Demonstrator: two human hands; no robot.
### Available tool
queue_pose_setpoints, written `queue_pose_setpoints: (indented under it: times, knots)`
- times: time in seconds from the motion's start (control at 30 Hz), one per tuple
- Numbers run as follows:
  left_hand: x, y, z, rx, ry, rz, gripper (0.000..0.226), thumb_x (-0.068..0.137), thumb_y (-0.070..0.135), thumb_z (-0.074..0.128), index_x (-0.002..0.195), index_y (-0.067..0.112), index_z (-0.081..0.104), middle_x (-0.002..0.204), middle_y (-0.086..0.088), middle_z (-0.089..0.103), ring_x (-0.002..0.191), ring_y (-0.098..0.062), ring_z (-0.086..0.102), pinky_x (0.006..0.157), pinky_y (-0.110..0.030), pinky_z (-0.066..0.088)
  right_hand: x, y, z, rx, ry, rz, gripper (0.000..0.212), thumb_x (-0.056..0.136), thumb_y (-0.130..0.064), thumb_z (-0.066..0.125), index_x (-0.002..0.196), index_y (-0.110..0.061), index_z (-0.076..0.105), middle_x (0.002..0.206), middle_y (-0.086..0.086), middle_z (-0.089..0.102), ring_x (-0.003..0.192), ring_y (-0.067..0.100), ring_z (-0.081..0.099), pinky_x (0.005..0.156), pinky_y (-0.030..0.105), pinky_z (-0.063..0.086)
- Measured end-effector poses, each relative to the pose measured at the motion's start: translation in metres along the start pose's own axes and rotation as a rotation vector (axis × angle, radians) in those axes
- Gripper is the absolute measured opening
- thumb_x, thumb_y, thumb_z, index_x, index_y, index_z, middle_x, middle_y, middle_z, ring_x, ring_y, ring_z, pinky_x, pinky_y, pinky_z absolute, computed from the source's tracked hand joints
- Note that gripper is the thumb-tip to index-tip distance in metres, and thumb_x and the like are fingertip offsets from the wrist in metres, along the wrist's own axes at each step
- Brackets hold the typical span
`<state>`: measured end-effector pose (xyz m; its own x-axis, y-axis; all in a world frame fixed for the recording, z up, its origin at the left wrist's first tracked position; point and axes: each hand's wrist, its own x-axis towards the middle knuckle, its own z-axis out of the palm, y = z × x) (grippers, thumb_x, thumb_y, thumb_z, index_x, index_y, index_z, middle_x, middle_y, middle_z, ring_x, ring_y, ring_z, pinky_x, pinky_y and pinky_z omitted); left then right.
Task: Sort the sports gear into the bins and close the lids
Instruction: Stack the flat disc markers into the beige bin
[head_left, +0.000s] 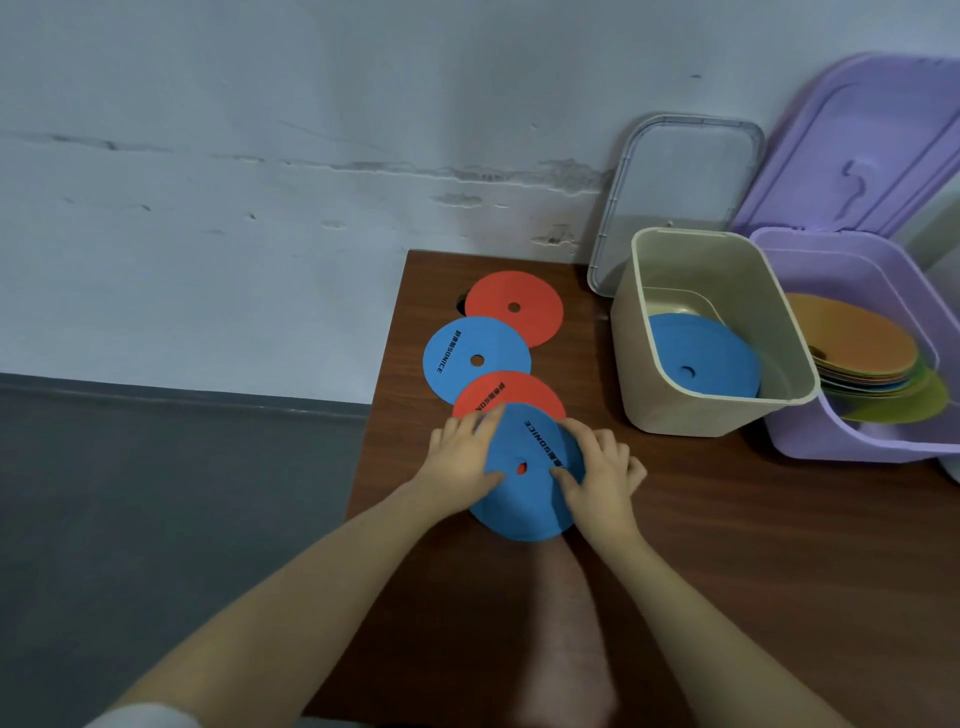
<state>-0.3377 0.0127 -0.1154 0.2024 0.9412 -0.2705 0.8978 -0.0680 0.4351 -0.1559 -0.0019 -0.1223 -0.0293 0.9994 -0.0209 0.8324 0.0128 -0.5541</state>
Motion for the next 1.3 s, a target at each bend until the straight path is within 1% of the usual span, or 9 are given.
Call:
queue_pose_setpoints:
  times: [0.13, 0.27, 0.47, 0.57, 0.67, 0.77, 0.87, 1.13, 1.3]
  knots:
    - [0.001, -0.002, 0.005, -0.086, 0.077, -0.052, 0.085, 0.085, 0.031, 0.061, 0.148, 0.030, 0.004, 0.142, -0.006, 0.028, 0.126, -0.025, 0.030, 0.106, -0.039, 0.023, 0.016, -0.004, -0.003, -0.007, 0.017, -0.113, 0.053, 0.082, -0.012, 0.066, 0.128, -0.033, 0.050, 0.101, -0.009, 0.039, 0.096, 0.007, 0.033, 0.085, 0.022, 0.009]
    - [0.004, -0.004, 0.005, -0.132, 0.155, -0.064, 0.084, 0.084, 0.030, 0.063, 0.147, 0.032, 0.007, 0.136, -0.005, 0.032, 0.121, -0.022, 0.034, 0.103, -0.036, 0.027, 0.027, -0.003, -0.005, 0.018, 0.002, -0.188, 0.052, 0.081, -0.006, 0.065, 0.126, -0.029, 0.053, 0.098, -0.008, 0.042, 0.097, 0.009, 0.039, 0.089, 0.024, 0.012]
    - [0.012, -0.008, -0.006, -0.146, 0.206, -0.064, 0.078, 0.086, 0.024, 0.063, 0.148, 0.024, 0.015, 0.117, -0.004, 0.029, 0.101, -0.011, 0.026, 0.095, -0.023, 0.027, 0.045, -0.004, 0.001, 0.139, -0.018, -0.173, 0.052, 0.082, -0.003, 0.063, 0.128, -0.023, 0.051, 0.101, -0.009, 0.042, 0.099, 0.013, 0.042, 0.092, 0.033, 0.034]
    - [0.022, -0.013, -0.017, -0.137, 0.256, -0.071, 0.079, 0.087, 0.021, 0.062, 0.149, 0.023, 0.013, 0.116, -0.004, 0.029, 0.104, -0.015, 0.030, 0.096, -0.024, 0.027, 0.063, -0.012, 0.004, 0.203, -0.001, -0.181, 0.052, 0.082, -0.003, 0.064, 0.129, -0.021, 0.051, 0.104, -0.008, 0.043, 0.102, 0.015, 0.044, 0.095, 0.035, 0.039]
    - [0.035, -0.013, -0.021, -0.045, 0.286, -0.138, 0.080, 0.087, 0.024, 0.061, 0.149, 0.023, 0.010, 0.126, -0.008, 0.029, 0.114, -0.020, 0.032, 0.097, -0.028, 0.026, 0.082, -0.019, 0.008, 0.201, -0.018, -0.043, 0.053, 0.083, -0.011, 0.065, 0.132, -0.020, 0.046, 0.115, -0.004, 0.045, 0.112, 0.019, 0.043, 0.100, 0.035, 0.034]
    - [0.043, -0.013, -0.015, 0.029, 0.227, -0.323, 0.084, 0.087, 0.040, 0.059, 0.148, 0.015, 0.006, 0.143, -0.013, 0.018, 0.126, -0.027, 0.026, 0.102, -0.035, 0.027, 0.088, -0.018, 0.015, -0.019, -0.083, 0.167, 0.060, 0.087, -0.031, 0.062, 0.138, -0.013, 0.039, 0.133, 0.010, 0.039, 0.121, 0.030, 0.037, 0.101, 0.041, 0.027]
    - [0.038, -0.011, 0.000, 0.021, 0.160, -0.338, 0.078, 0.092, 0.042, 0.051, 0.148, 0.013, 0.006, 0.150, -0.014, 0.016, 0.132, -0.029, 0.023, 0.105, -0.036, 0.025, 0.077, -0.017, 0.024, -0.124, -0.124, 0.251, 0.065, 0.088, -0.043, 0.056, 0.141, -0.013, 0.034, 0.135, 0.013, 0.032, 0.120, 0.034, 0.033, 0.100, 0.042, 0.026]
    - [0.034, -0.018, 0.001, -0.032, 0.120, -0.219, 0.078, 0.088, 0.038, 0.058, 0.148, 0.021, 0.011, 0.147, -0.007, 0.021, 0.129, -0.025, 0.025, 0.102, -0.034, 0.029, 0.076, -0.015, 0.023, 0.050, -0.173, 0.342, 0.064, 0.079, -0.032, 0.070, 0.135, -0.028, 0.041, 0.133, 0.008, 0.030, 0.120, 0.031, 0.029, 0.103, 0.042, 0.020]
    - [0.028, -0.019, 0.002, -0.085, 0.109, -0.188, 0.083, 0.084, 0.032, 0.063, 0.148, 0.023, 0.011, 0.141, -0.008, 0.023, 0.122, -0.027, 0.027, 0.101, -0.034, 0.030, 0.063, -0.019, 0.021, 0.167, -0.154, 0.292, 0.064, 0.079, -0.017, 0.067, 0.133, -0.036, 0.038, 0.126, 0.001, 0.044, 0.119, 0.024, 0.035, 0.102, 0.040, 0.017]
